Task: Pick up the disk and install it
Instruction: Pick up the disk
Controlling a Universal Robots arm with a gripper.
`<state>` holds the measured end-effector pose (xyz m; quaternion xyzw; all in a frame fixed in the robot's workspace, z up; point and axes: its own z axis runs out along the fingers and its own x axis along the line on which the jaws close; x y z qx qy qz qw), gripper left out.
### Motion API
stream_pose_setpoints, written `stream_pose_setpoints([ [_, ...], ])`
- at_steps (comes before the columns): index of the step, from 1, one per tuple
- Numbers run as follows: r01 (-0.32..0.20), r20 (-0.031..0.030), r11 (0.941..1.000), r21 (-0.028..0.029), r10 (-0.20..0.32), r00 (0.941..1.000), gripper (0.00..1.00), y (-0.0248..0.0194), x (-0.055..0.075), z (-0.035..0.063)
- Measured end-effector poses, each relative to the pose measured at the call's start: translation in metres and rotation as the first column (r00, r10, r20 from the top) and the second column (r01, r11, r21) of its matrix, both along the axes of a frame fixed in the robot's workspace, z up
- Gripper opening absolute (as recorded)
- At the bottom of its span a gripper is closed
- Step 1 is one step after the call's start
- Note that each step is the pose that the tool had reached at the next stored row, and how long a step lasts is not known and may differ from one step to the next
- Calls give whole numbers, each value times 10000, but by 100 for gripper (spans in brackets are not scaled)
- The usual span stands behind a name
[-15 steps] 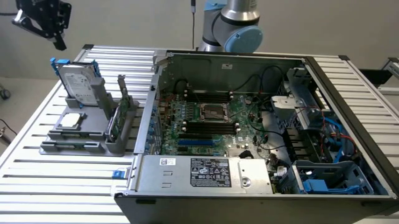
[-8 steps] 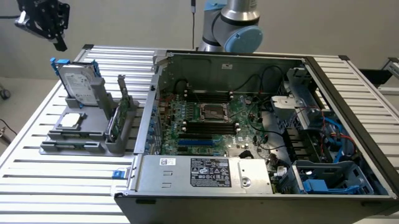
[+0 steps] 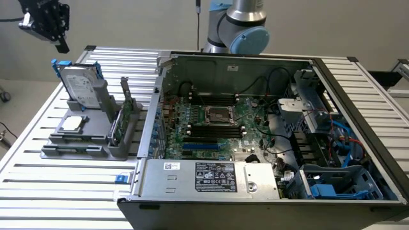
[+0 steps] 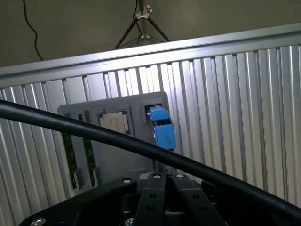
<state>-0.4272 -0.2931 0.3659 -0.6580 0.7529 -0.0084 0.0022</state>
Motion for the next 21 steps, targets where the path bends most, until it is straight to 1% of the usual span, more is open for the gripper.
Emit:
stream_pose_setpoints([
  [6,-652,0,9979,4,652,9979,11,1,-5,-11],
  [13,-1083,-1,9941,4,1083,9941,12,18,-30,-14],
  [16,-1206,-11,9927,5,1206,9927,30,20,-70,-14],
  [17,-1234,-12,9924,5,1234,9924,30,20,-82,-15],
  [18,-1263,-15,9920,7,1263,9920,36,20,-85,-17],
  [20,-1289,-47,9917,10,1289,9916,48,18,-86,-26],
  [21,-1295,-69,9916,14,1295,9916,48,17,-86,-35],
])
